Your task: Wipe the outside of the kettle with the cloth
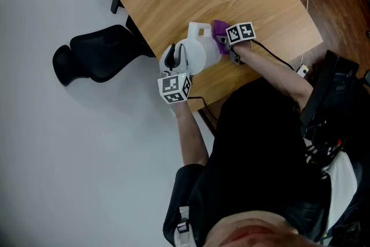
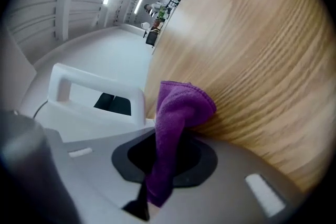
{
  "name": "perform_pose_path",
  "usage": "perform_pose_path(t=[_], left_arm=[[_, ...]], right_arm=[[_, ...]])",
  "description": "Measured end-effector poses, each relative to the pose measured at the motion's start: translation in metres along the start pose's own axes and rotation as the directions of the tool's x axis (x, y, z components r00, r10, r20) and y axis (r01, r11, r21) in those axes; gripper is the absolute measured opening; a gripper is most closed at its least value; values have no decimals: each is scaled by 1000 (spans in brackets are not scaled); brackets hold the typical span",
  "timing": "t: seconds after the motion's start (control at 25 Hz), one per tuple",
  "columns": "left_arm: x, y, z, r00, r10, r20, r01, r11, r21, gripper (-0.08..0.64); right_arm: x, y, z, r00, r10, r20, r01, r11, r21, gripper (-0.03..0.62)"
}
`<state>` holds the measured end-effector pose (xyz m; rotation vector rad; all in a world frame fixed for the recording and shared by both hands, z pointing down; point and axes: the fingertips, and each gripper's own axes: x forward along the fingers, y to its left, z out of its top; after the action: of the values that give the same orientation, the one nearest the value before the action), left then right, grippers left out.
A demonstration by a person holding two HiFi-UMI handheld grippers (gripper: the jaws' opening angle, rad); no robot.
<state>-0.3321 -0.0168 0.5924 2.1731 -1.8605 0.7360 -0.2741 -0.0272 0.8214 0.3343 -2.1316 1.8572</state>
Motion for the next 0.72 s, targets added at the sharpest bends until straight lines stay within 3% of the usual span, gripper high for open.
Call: perform_pose_path(t=[0.12,0.24,0.32,0.4,0.44,0.52,0.6,0.64,0.68,0.72], left_arm=[[1,1,-2,1000,-3,-2,3,1000,-1,51],[2,4,-4,1000,-1,-4,1,1000,-6,49],[2,4,-3,1000,1,-4,-1,1000,-11,49],[3,2,1,1000,1,-5,-1,1000,-11,49],[4,2,4,1000,1,-5,-1,1000,-10,49],[6,2,7,1000,3,-6,-3,1000,-8,49],[7,3,8,1000,5,-8,-5,1000,-10,49],[7,4,7,1000,6,-8,-6,1000,-12,49],[7,4,6,1000,6,-8,-6,1000,-14,49],[6,5,5,1000,6,-9,-6,1000,-17,49]], right_arm=[[4,-3,0,999,-25,-35,24,1000,-18,54],[5,-2,0,999,5,-33,-5,1000,14,54],[-8,11,7,997,72,24,-74,995,61,55],[-39,48,27,972,188,143,-198,978,62,55],[-59,75,40,941,264,211,-277,960,35,55],[-101,134,68,842,436,319,-441,895,-58,55],[-132,189,86,734,582,349,-559,810,-176,55],[-141,212,90,695,635,337,-593,771,-232,55],[-144,229,90,675,667,316,-610,745,-271,55],[-142,236,87,678,674,293,-612,738,-283,55]])
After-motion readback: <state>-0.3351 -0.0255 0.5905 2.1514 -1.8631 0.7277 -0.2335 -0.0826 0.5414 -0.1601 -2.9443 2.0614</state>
